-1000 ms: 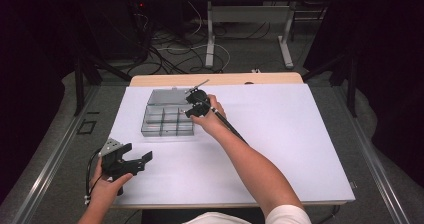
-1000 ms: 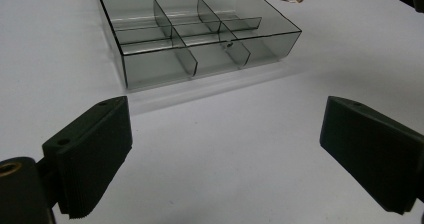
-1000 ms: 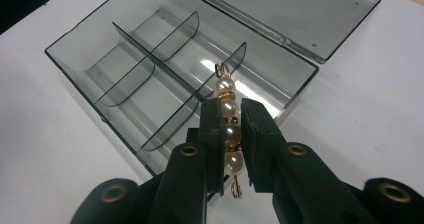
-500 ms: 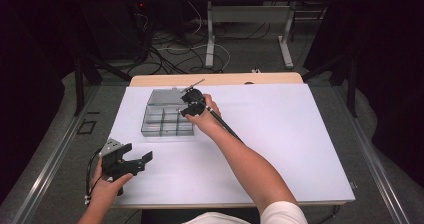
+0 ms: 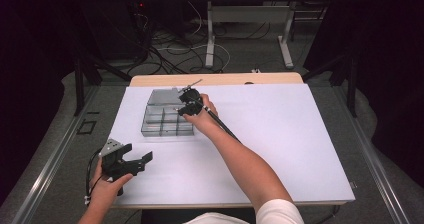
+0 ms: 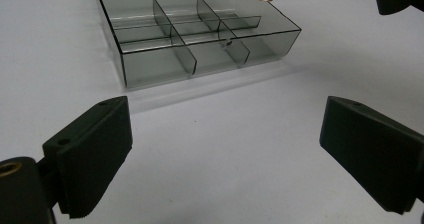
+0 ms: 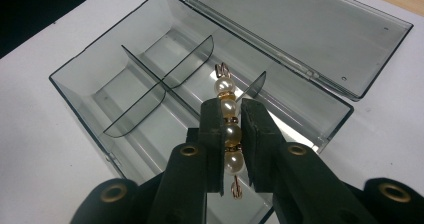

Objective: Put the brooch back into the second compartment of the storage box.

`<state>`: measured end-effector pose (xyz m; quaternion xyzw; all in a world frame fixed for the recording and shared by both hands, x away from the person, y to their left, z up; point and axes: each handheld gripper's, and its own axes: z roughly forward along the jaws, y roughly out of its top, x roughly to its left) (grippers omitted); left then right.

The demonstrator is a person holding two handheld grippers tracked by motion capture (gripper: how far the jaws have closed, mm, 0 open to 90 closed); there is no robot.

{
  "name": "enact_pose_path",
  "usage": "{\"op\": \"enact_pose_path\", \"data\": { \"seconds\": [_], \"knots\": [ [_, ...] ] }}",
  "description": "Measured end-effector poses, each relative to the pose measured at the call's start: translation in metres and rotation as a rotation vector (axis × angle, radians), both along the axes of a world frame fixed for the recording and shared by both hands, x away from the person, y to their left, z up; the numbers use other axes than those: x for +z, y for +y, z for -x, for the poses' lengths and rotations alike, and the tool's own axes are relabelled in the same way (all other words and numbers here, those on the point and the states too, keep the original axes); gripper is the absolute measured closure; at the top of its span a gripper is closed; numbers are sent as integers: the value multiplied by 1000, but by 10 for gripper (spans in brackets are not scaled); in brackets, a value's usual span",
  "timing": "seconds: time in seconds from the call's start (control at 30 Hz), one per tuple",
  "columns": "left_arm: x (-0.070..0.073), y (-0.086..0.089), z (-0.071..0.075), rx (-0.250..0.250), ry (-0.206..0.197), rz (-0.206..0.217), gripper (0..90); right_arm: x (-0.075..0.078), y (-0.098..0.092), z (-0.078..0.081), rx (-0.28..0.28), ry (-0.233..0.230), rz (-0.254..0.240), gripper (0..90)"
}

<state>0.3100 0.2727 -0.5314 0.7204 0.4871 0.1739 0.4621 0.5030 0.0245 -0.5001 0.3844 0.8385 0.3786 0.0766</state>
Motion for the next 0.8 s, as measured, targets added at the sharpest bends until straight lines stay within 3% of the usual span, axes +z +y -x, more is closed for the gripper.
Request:
{"op": "enact_pose_path", "data": {
  "seconds": [0.03, 0.07, 0.13, 0.17, 0.23, 0.27, 0.37, 0.4, 0.47, 0.57, 0.63, 0.67, 0.8],
  "knots": [
    [0, 0, 0, 0, 1, 0, 67, 0, 0, 0, 1, 11, 13, 809],
    [0, 0, 0, 1, 1, 1, 68, -2, 1, -1, 0, 3, -6, 809],
    [0, 0, 0, 3, 2, 5, 68, -1, 2, -2, 9, 15, 18, 809],
    [0, 0, 0, 4, 3, 6, 68, -4, 3, -3, 7, -13, -9, 809],
    [0, 1, 0, 4, 4, 6, 68, -5, 4, -4, 3, -4, -1, 809],
    [0, 1, 0, 4, 4, 7, 68, -4, 4, -3, 2, 23, 16, 808],
    [0, 1, 0, 2, 4, 7, 68, -7, 7, -5, -2, 7, -8, 809],
    [0, 1, 0, 2, 5, 7, 68, -7, 7, -5, 1, 15, 8, 808],
    [0, 1, 0, 1, 5, 8, 68, -9, 9, -5, 1, -3, -14, 808],
    [0, 1, 0, 1, 4, 8, 68, -9, 10, -5, 8, 8, 4, 808],
    [0, 1, 0, 2, 4, 9, 69, -12, 12, -6, 4, -3, -11, 808],
    [0, 1, -1, 1, 4, 9, 68, -9, 13, -6, -1, 34, 16, 808],
    [-1, 2, -1, 0, 3, 10, 68, -15, 15, -8, 7, -6, -6, 808]
  ]
}}
